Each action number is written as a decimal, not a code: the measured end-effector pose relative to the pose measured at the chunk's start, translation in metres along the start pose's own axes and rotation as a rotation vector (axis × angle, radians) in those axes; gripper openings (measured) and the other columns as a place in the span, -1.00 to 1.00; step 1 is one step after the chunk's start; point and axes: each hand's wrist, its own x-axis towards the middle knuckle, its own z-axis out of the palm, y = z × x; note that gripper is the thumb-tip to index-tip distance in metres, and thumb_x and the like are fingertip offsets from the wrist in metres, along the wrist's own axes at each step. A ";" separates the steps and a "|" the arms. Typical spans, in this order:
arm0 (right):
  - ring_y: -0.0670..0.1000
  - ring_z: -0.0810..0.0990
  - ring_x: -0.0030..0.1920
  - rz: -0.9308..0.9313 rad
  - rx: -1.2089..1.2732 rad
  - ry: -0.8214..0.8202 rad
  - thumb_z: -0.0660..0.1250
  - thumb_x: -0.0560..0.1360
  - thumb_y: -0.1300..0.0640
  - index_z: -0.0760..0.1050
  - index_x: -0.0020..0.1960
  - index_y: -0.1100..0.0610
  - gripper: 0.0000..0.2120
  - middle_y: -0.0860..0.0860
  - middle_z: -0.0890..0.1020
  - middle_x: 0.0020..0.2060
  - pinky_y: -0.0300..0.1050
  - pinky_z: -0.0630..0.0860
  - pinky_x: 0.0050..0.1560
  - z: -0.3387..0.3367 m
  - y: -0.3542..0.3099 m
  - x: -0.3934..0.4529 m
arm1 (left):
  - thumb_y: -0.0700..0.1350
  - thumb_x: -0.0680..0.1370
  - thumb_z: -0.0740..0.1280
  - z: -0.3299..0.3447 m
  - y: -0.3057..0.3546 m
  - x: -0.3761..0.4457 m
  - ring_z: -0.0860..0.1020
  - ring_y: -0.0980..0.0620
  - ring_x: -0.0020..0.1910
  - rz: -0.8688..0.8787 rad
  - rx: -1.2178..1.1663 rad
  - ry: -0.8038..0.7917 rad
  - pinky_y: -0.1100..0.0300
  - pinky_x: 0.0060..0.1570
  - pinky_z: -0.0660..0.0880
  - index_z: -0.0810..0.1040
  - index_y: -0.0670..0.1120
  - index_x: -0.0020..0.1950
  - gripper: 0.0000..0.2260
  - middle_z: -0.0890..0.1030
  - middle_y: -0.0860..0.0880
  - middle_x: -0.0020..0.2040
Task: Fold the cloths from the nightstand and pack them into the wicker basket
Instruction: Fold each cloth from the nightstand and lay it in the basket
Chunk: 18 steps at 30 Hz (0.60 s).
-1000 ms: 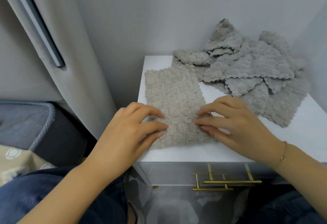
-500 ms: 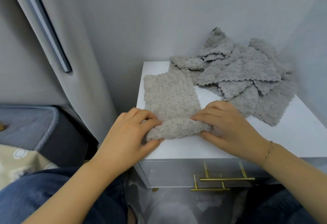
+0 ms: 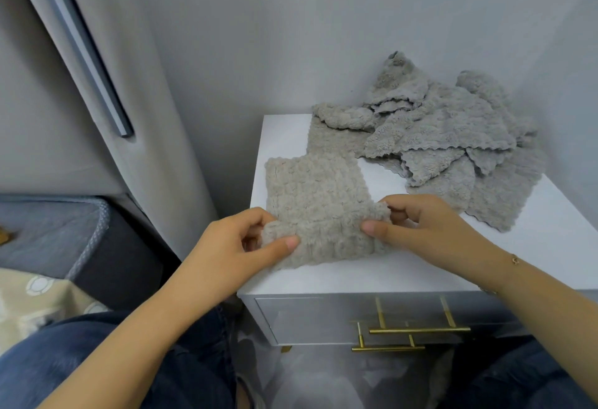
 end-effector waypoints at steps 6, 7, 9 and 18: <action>-0.16 0.36 -0.38 -0.047 -0.267 0.104 0.39 0.37 -0.21 0.31 -0.47 0.02 -0.56 -0.10 0.38 -0.51 -0.30 0.26 -0.33 0.008 0.007 0.013 | 0.31 0.30 0.37 0.001 0.000 0.009 0.66 -0.11 -0.13 -0.153 -0.026 0.078 -0.10 0.03 0.58 0.58 -0.03 -0.10 -0.56 0.70 -0.07 -0.22; -0.17 0.37 -0.39 -0.034 -0.275 0.102 0.38 0.35 -0.24 0.34 -0.46 0.03 -0.56 -0.10 0.39 -0.51 -0.31 0.27 -0.33 0.007 0.009 0.015 | 0.31 0.30 0.37 0.002 0.000 0.009 0.66 -0.08 -0.16 -0.158 -0.011 0.091 -0.07 0.01 0.58 0.57 -0.03 -0.10 -0.56 0.70 -0.05 -0.23; -0.19 0.41 -0.36 -0.021 -0.306 0.115 0.36 0.29 -0.31 0.41 -0.40 0.03 -0.58 -0.11 0.44 -0.46 -0.35 0.28 -0.32 0.007 0.011 0.018 | 0.30 0.32 0.38 0.002 -0.003 0.010 0.60 0.06 -0.30 -0.147 0.045 0.142 0.10 -0.13 0.56 0.56 0.00 -0.12 -0.61 0.66 0.06 -0.29; -0.13 0.43 -0.04 -0.261 -0.330 0.106 0.46 0.44 -0.05 0.59 -0.05 -0.09 -0.88 -0.18 0.51 -0.11 -0.11 0.34 0.05 0.008 0.009 0.025 | 0.19 0.53 0.31 0.001 -0.011 0.014 0.43 0.17 -0.06 0.318 0.489 0.258 0.40 -0.01 0.35 0.56 0.10 0.00 -0.80 0.48 0.22 -0.05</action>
